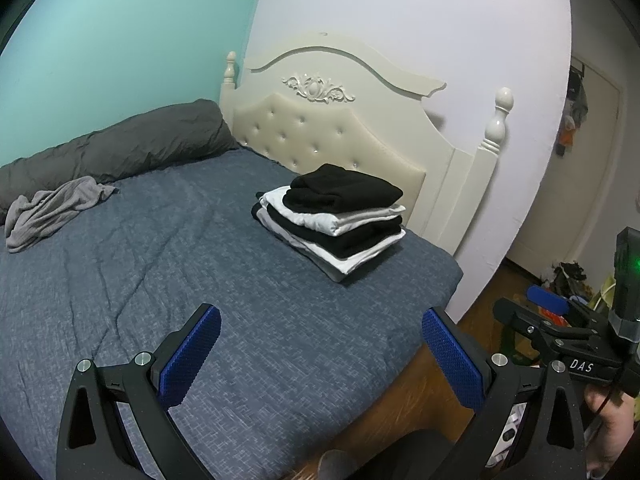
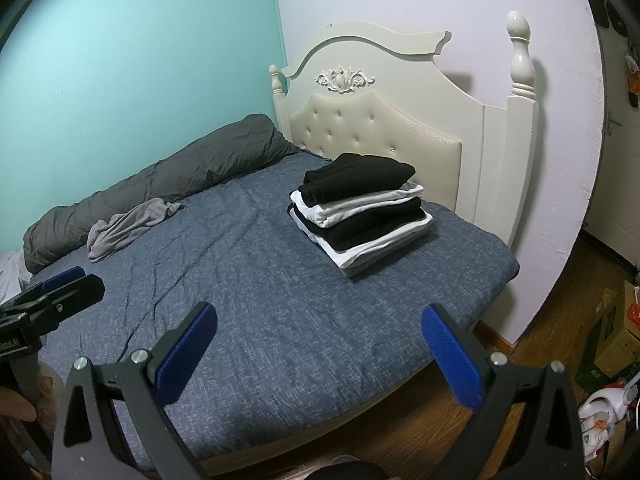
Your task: Fold clothes
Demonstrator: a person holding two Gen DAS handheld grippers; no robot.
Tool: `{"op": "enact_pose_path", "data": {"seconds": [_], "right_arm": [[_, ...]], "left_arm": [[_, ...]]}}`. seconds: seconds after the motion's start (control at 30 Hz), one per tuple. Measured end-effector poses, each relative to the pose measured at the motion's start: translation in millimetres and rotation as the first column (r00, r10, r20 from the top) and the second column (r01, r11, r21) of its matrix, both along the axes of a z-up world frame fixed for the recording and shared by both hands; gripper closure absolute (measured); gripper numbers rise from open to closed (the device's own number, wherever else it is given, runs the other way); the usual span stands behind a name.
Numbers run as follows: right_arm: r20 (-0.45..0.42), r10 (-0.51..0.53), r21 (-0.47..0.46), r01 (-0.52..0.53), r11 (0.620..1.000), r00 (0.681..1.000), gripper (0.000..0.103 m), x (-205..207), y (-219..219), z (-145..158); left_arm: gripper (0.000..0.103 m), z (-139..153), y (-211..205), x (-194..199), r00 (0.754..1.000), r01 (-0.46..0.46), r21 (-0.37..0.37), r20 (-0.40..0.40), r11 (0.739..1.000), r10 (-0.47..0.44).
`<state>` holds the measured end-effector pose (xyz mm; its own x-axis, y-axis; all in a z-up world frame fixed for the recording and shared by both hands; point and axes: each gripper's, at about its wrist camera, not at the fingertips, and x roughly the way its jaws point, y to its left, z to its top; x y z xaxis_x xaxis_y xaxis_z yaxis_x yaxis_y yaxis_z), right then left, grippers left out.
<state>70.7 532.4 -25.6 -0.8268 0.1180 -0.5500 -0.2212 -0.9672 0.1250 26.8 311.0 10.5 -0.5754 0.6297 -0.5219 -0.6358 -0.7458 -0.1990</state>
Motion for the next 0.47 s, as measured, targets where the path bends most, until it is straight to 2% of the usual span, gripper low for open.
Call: {"op": "enact_pose_path", "data": {"seconds": [0.47], "right_arm": [[0.001,0.002,-0.007,-0.002,1.0,1.0,0.0,0.8,0.5,-0.7]], "left_arm": [[0.0,0.2,-3.1,-1.2,1.0,-0.001,0.004,0.003,1.0,0.001]]}}
